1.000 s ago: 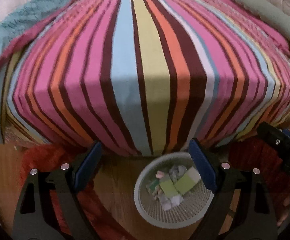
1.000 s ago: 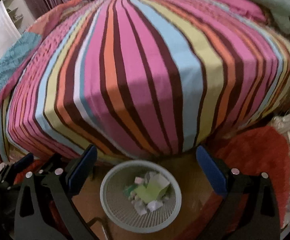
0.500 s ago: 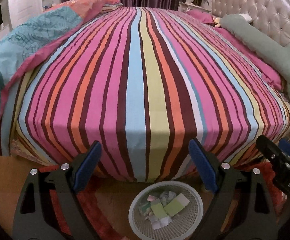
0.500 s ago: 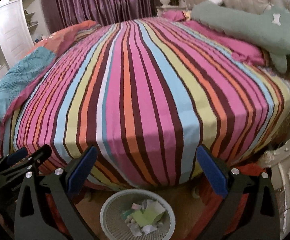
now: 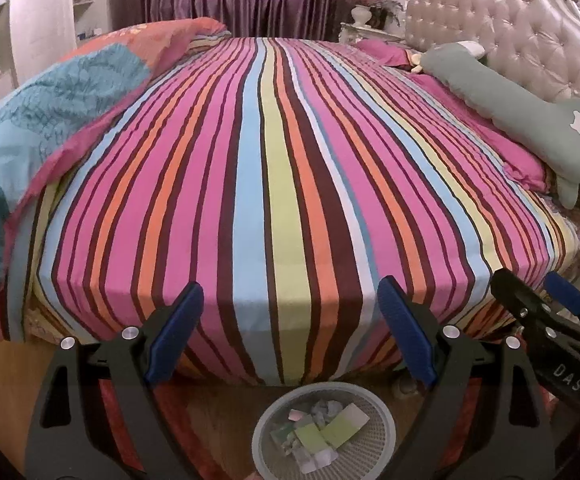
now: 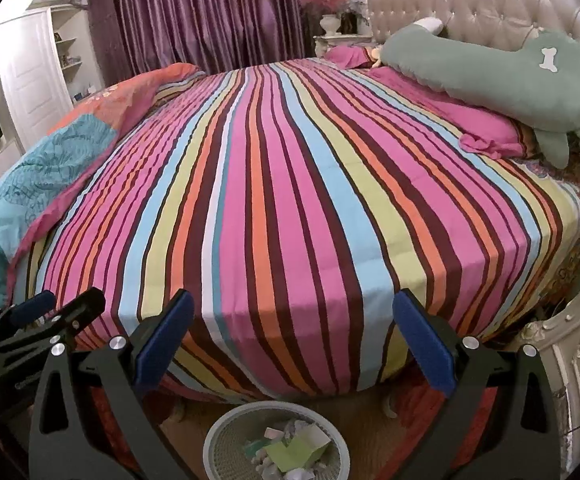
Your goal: Collect trash
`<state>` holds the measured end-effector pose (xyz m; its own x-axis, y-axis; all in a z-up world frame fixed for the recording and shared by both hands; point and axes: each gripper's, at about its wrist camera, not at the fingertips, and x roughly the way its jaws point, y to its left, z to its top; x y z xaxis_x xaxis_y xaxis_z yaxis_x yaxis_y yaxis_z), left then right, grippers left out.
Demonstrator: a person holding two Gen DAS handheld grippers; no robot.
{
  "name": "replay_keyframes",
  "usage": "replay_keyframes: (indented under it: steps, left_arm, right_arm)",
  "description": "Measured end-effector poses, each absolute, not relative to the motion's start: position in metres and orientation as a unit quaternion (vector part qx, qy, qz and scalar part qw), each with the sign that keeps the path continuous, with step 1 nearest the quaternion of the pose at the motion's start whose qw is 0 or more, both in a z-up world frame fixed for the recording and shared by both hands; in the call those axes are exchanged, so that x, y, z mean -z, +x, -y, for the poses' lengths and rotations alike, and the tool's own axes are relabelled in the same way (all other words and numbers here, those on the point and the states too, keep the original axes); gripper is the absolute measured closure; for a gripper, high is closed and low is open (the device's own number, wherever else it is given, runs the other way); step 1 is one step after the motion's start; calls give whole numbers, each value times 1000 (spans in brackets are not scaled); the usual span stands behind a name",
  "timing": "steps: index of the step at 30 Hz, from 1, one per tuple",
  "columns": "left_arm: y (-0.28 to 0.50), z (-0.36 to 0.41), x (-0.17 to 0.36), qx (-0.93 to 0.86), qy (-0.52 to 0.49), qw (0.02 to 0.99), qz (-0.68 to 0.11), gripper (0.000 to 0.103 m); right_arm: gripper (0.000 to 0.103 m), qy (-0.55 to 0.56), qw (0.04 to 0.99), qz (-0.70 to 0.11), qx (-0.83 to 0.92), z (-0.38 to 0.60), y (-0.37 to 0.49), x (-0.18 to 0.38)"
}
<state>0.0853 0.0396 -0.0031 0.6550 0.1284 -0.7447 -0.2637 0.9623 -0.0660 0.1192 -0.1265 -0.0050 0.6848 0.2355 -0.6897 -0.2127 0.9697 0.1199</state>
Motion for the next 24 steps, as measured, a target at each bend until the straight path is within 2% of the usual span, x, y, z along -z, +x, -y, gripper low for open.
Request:
replay_keyframes:
  steps: [24]
  left_arm:
    - [85,-29,-43,-102,-65,923,-365,17]
  right_arm:
    - [8,23,934,-331,-130,127,124,-31]
